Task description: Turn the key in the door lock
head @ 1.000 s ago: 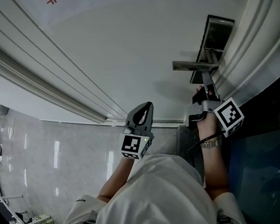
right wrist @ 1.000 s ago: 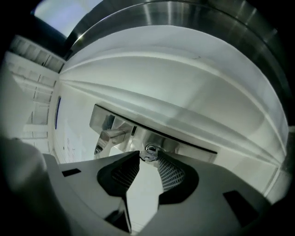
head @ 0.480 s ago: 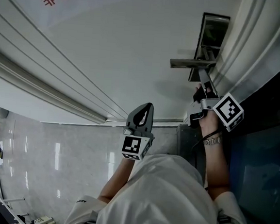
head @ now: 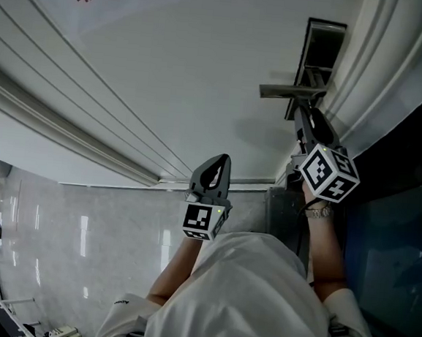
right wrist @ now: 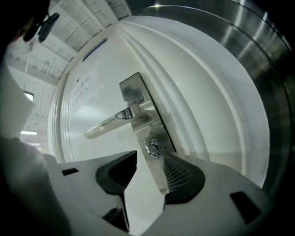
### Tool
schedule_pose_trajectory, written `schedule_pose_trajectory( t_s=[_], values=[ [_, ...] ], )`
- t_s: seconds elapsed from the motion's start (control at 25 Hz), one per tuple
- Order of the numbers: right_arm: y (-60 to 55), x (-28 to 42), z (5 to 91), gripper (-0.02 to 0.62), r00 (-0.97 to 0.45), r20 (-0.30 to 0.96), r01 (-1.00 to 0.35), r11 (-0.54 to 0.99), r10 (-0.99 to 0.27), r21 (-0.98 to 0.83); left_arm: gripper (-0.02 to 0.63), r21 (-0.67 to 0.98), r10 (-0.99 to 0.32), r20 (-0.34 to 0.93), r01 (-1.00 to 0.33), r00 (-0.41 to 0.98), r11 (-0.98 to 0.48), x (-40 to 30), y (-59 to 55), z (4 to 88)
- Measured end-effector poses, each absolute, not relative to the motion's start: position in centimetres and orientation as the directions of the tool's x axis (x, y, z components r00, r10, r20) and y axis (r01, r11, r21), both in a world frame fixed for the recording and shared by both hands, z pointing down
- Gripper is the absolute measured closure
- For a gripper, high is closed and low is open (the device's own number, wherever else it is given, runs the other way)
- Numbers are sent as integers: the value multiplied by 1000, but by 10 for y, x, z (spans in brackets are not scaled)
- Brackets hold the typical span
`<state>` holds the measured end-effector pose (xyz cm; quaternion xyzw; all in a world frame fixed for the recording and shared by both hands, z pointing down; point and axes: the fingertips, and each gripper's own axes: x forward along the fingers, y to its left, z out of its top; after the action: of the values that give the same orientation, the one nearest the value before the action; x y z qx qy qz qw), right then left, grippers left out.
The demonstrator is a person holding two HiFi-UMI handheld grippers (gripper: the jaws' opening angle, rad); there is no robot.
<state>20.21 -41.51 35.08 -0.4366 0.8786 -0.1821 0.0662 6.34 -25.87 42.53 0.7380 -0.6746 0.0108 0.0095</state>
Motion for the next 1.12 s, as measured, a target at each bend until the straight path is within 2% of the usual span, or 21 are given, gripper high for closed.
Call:
schedule_pose_trajectory(
  t_s=[0.2, 0.32, 0.4, 0.56, 0.72, 0.88, 1.0, 1.12],
  values=[
    [-417, 200, 344, 437, -545, 77, -837, 547, -835, 11, 597, -2, -994, 15, -994, 106, -106, 70, -260, 423],
    [-416, 199, 340, 439, -473, 66, -832, 470, -879, 295, 597, 3, -994, 16, -994, 105, -105, 71, -260, 424],
    [-416, 195, 340, 439, -459, 64, -810, 447, -886, 379, 597, 3, -994, 15, -995, 104, -104, 71, -261, 423],
    [-420, 190, 344, 448, -467, 78, -804, 460, -881, 376, 597, -2, -995, 14, -995, 100, -100, 70, -263, 421],
    [-425, 194, 339, 536, -446, 54, -827, 434, -894, 357, 597, -2, -996, 20, -996, 91, -91, 68, -265, 422],
    [-426, 193, 338, 577, -452, 47, -842, 444, -891, 307, 597, -5, -996, 26, -997, 82, -82, 67, -268, 425],
    [-426, 195, 339, 581, -452, 37, -863, 447, -891, 236, 597, -7, -996, 29, -997, 79, -80, 67, -268, 425],
    [-428, 198, 340, 581, -469, 34, -879, 471, -882, 75, 597, -10, -997, 30, -997, 74, -74, 65, -269, 424]
  ],
)
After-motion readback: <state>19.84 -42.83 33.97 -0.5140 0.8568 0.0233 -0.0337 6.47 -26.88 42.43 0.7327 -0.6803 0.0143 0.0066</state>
